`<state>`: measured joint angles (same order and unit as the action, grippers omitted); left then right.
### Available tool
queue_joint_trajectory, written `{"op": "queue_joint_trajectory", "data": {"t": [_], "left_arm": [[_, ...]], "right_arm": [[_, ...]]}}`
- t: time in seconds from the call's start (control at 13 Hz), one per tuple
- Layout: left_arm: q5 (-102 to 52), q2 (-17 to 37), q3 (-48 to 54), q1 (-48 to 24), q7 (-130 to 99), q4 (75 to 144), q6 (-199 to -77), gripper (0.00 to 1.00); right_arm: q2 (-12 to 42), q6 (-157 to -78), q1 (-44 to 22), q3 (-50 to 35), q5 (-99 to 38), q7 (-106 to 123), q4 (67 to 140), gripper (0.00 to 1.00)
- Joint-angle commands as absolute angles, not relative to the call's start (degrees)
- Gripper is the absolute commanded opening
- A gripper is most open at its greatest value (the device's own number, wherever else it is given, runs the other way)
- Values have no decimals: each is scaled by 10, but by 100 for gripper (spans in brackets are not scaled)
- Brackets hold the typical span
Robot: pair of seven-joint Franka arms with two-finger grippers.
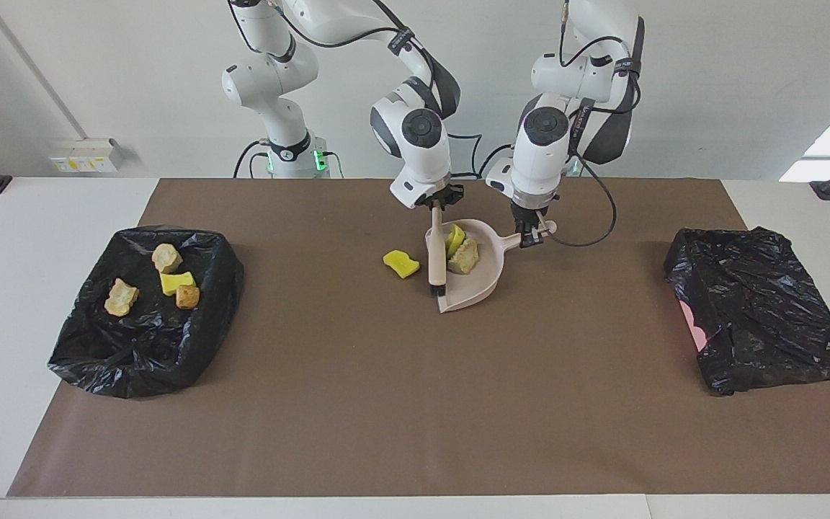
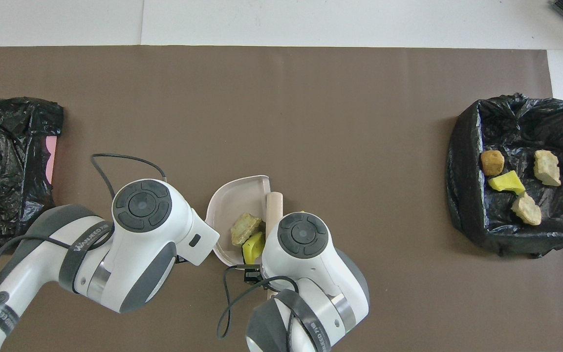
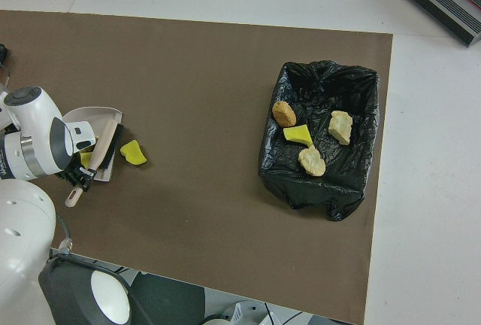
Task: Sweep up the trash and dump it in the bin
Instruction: 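Sweep the yellow pieces into the dustpan with the brush in the right gripper, then move the brush with the right gripper behind the remaining yellow piece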
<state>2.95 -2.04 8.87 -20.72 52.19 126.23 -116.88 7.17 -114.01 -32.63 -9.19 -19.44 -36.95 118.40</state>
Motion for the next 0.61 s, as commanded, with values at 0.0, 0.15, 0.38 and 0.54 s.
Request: {"op": "queue_joint_trajectory", "data": {"t": [0.0,0.15,0.38,0.54], "left_arm": [[30,-34,82,-218,505,1275,-1181,0],[30,-34,82,-218,504,1275,-1180,0],[30,-34,81,-218,504,1276,-1180,0],[30,-35,81,-217,504,1277,-1181,0]], "right_arm": [[22,-1086,-292,-93,-200,-366,1187,0],[-9,-1031,-267,-94,-150,-364,1188,0],[-50,-1023,-248,-94,-128,-359,1250,0],[-79,-1065,-239,-95,-108,-352,1306,0]]}}
